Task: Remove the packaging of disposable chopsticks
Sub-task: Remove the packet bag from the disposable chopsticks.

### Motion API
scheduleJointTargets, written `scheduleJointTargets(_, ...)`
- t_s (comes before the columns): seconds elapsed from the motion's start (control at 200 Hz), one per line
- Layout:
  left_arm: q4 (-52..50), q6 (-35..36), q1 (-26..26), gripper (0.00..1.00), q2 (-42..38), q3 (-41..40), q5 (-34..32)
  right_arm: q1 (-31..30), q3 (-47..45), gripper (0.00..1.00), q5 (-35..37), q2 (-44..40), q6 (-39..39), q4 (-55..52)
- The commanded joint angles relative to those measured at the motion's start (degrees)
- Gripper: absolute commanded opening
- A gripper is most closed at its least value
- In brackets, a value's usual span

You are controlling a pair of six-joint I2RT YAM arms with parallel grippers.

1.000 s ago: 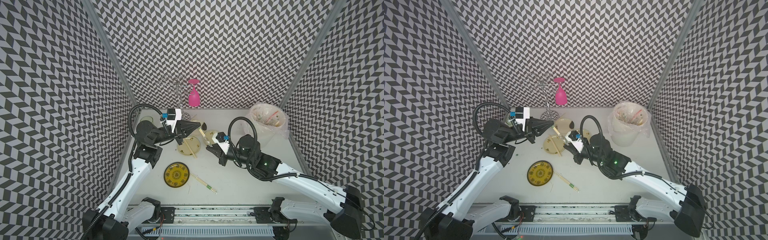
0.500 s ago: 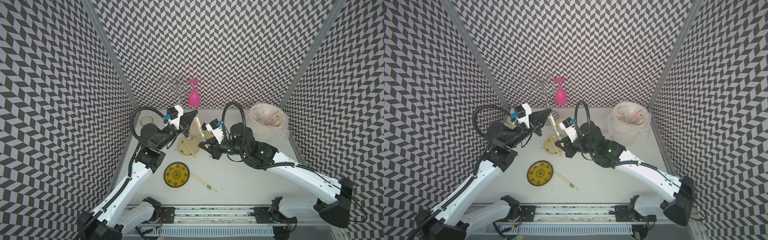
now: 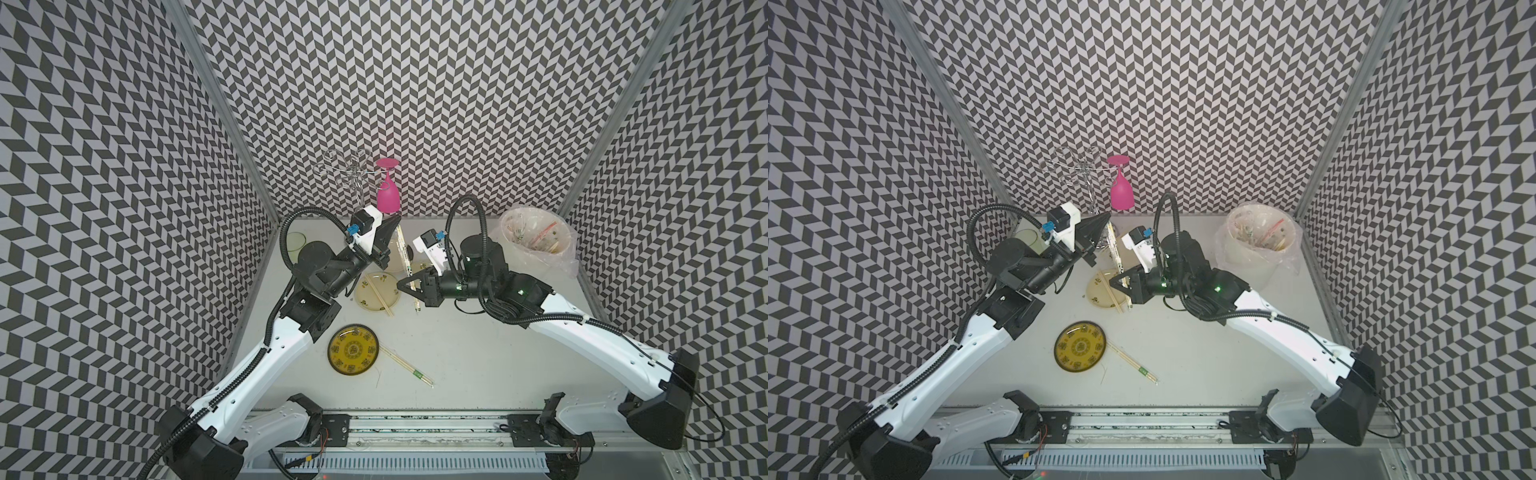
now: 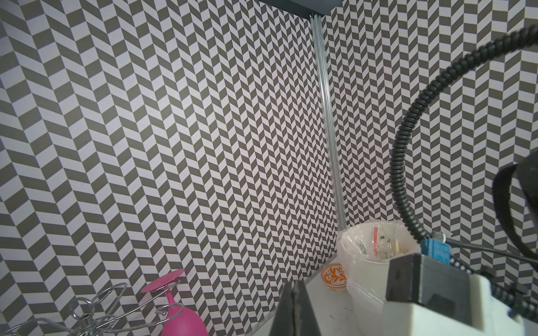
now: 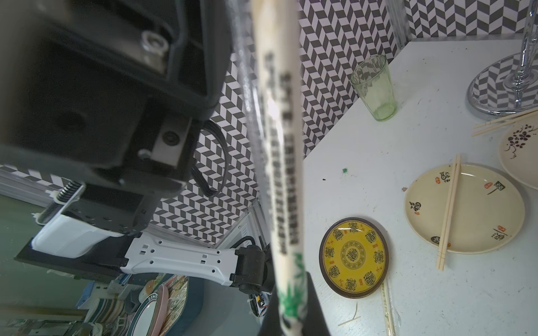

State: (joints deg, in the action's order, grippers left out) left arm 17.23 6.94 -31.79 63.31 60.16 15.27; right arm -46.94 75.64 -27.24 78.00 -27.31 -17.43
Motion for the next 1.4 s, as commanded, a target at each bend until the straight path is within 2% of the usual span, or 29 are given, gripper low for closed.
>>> scheduleJointTargets(0.0,-12.1,-4.3,-3.5,0.0,2.2,-0.8,13.5,3.8,3.1,0.0,10.6,-2.4,-1.5,20.6)
scheduleJointTargets(0.205,-9.1,-11.2,-3.9,0.0,4.2,-0.7,19.2,6.6,2.6,0.0,13.8,-2.8,0.4,21.3)
scheduleJointTargets(0.33,-9.4,-11.6,-4.6,0.0,4.9,-0.7,19.1,9.7,2.1,0.0,14.0,-3.8,0.3,22.9)
scheduleJointTargets(0.561,-9.5,-12.2,-6.1,0.0,6.7,-0.6,19.8,11.5,3.1,0.0,13.9,-3.5,0.5,24.1)
scheduleJointTargets(0.696,-7.0,-13.8,-3.6,0.0,5.0,-1.6,19.5,11.5,2.0,0.0,12.8,-3.5,0.7,23.9)
scheduleJointTargets(0.886,-1.2,-16.3,1.4,0.0,1.9,-3.6,22.9,11.4,-2.1,0.0,11.6,-5.5,3.1,23.1)
scheduleJointTargets(0.896,-0.7,-16.3,1.6,0.03,1.6,-3.8,23.2,11.4,-2.4,0.0,11.5,-5.7,3.4,23.1)
scheduleJointTargets(0.941,0.5,-15.6,2.1,0.36,0.0,-4.5,23.7,11.4,-3.6,0.0,11.0,-6.6,4.6,23.0)
scheduleJointTargets(0.971,0.8,-14.9,2.4,0.54,-1.1,-5.0,23.7,11.3,-4.4,0.0,10.7,-7.2,5.5,22.9)
scheduleJointTargets(1.086,0.8,-12.6,3.4,0.84,-4.8,-5.6,24.2,11.3,-7.0,0.0,9.5,-9.4,8.7,21.8)
scheduleJointTargets(1.121,0.6,-12.1,3.8,0.88,-5.6,-5.6,24.6,11.3,-7.7,0.0,8.0,-9.8,10.0,21.6)
scheduleJointTargets(1.232,1.7,-12.9,5.2,0.92,-7.1,-5.9,27.2,10.9,-9.8,0.0,2.2,-11.0,14.9,21.2)
scheduleJointTargets(1.397,7.7,-21.1,6.3,0.9,-4.1,-5.5,38.0,8.3,-11.2,0.0,-2.9,-11.8,25.1,17.1)
